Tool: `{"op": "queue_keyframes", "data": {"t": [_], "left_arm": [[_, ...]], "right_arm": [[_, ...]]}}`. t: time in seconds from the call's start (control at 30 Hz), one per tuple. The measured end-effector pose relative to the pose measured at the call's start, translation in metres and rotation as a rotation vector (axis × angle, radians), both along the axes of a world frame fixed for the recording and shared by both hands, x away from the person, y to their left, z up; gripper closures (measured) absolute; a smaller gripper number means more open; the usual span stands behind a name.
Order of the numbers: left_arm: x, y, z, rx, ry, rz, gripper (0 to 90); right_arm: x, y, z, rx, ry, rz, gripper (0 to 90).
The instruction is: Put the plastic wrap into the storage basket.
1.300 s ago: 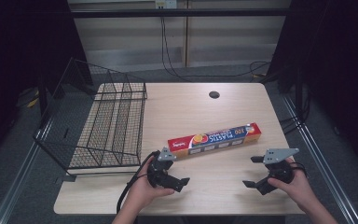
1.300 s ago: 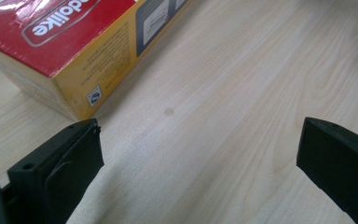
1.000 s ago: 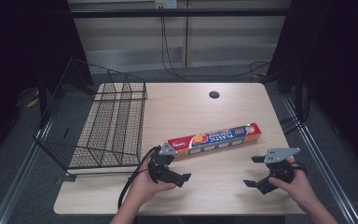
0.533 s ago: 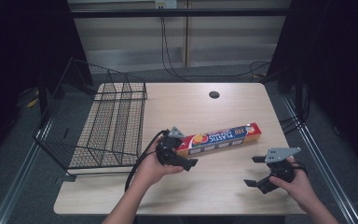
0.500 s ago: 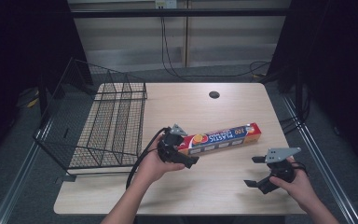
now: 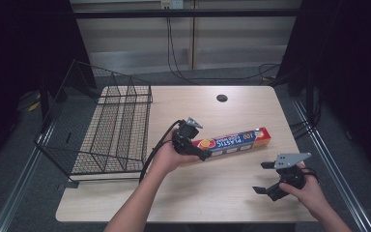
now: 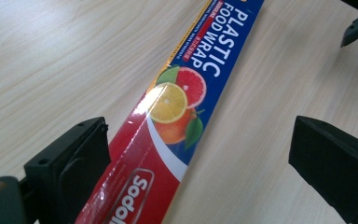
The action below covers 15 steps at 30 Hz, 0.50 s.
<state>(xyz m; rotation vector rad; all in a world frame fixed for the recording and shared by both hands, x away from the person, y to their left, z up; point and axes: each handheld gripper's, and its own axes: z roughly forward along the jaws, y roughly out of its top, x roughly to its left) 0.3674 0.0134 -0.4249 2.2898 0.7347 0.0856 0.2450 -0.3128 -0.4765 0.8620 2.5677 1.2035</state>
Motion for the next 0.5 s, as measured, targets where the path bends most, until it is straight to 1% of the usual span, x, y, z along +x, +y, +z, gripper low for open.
{"op": "queue_keyframes", "data": {"t": [0.03, 0.07, 0.17, 0.2, 0.23, 0.27, 0.3, 0.33, 0.37, 0.4, 0.5], "left_arm": [[0.002, -0.001, 0.000, 0.010, -0.002, -0.003, 6.1], [0.003, -0.002, -0.001, 0.009, 0.000, 0.009, 6.1], [0.012, -0.005, -0.002, 0.021, -0.001, 0.005, 5.9], [0.013, -0.007, -0.004, 0.007, -0.009, 0.018, 6.0], [0.016, -0.007, -0.004, 0.019, 0.001, 0.005, 6.0], [0.018, -0.008, -0.006, 0.020, 0.007, 0.000, 6.0], [0.020, -0.010, -0.008, 0.020, 0.007, 0.008, 6.0], [0.023, -0.011, -0.010, 0.038, 0.008, 0.007, 6.0], [0.024, -0.012, -0.011, 0.036, 0.015, 0.010, 6.0], [0.027, -0.014, -0.014, 0.033, 0.029, 0.013, 6.0], [0.029, -0.017, -0.015, 0.039, 0.018, 0.001, 6.2]], "right_arm": [[0.000, 0.000, 0.000, 0.002, 0.002, 0.001, 4.3], [0.000, 0.000, 0.000, 0.003, 0.002, 0.003, 4.3], [0.000, 0.000, 0.000, 0.004, 0.001, 0.005, 4.3], [0.000, 0.000, 0.000, 0.003, 0.001, 0.007, 4.3], [0.000, 0.001, 0.000, 0.001, 0.001, 0.007, 4.3], [0.000, 0.001, 0.000, -0.001, 0.005, 0.010, 4.3], [0.000, 0.001, -0.001, -0.001, 0.005, 0.012, 4.3], [0.000, 0.001, -0.001, 0.000, 0.003, 0.015, 4.3], [0.000, 0.001, -0.001, -0.001, 0.005, 0.016, 4.3], [0.000, 0.001, -0.001, -0.001, 0.004, 0.017, 4.3], [0.000, 0.001, -0.001, -0.006, 0.005, 0.018, 4.3]]}}
